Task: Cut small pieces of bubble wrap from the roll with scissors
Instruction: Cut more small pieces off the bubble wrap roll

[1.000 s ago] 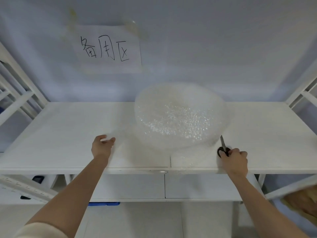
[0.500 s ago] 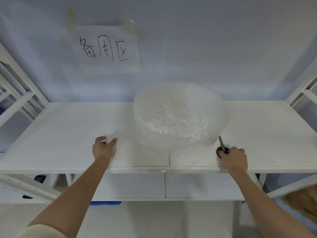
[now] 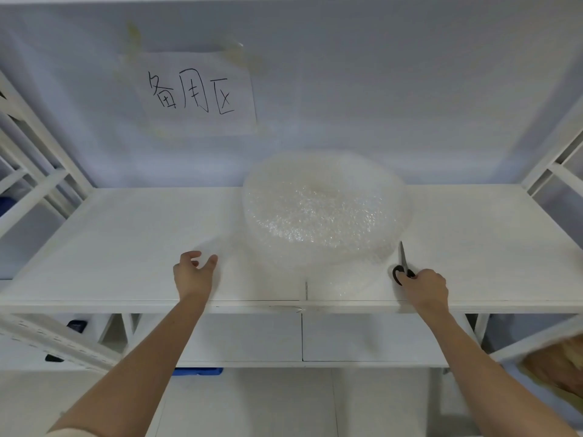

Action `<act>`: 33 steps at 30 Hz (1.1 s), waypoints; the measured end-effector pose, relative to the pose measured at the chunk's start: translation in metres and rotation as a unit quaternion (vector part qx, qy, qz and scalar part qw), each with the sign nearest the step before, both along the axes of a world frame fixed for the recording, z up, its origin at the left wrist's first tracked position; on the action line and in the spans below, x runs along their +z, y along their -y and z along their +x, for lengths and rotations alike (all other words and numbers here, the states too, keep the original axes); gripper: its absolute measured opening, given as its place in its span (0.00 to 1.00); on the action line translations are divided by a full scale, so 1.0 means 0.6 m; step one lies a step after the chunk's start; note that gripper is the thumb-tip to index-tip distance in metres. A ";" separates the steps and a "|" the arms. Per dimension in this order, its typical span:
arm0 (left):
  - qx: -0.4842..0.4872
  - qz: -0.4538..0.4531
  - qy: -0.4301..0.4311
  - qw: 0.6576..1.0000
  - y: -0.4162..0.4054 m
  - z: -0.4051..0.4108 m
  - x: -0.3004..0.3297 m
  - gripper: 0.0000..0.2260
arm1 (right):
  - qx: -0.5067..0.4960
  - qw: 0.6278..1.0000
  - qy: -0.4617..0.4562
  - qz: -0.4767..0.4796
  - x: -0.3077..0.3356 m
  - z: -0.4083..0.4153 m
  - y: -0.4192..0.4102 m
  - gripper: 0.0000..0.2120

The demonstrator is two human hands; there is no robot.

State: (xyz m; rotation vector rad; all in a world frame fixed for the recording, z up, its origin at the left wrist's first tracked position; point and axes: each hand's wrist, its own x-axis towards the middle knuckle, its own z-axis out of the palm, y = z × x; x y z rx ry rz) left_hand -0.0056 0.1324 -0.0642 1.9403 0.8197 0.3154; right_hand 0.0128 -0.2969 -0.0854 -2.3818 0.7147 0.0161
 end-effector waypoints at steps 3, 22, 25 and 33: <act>-0.025 -0.007 -0.003 1.000 0.023 -0.012 -0.003 0.17 | -0.006 1.000 0.009 0.028 0.011 -0.001 -0.002 0.25; -0.333 -0.202 -0.048 0.920 0.165 -0.074 0.012 0.14 | -0.036 0.846 0.026 0.531 0.024 -0.059 -0.015 0.15; -0.353 -0.228 -0.063 0.905 0.181 -0.078 0.015 0.14 | -0.036 0.845 0.016 0.534 0.028 -0.066 -0.021 0.12; -0.384 -0.225 -0.055 0.894 0.211 -0.081 0.016 0.12 | -0.049 0.824 0.008 0.564 0.050 -0.088 -0.032 0.07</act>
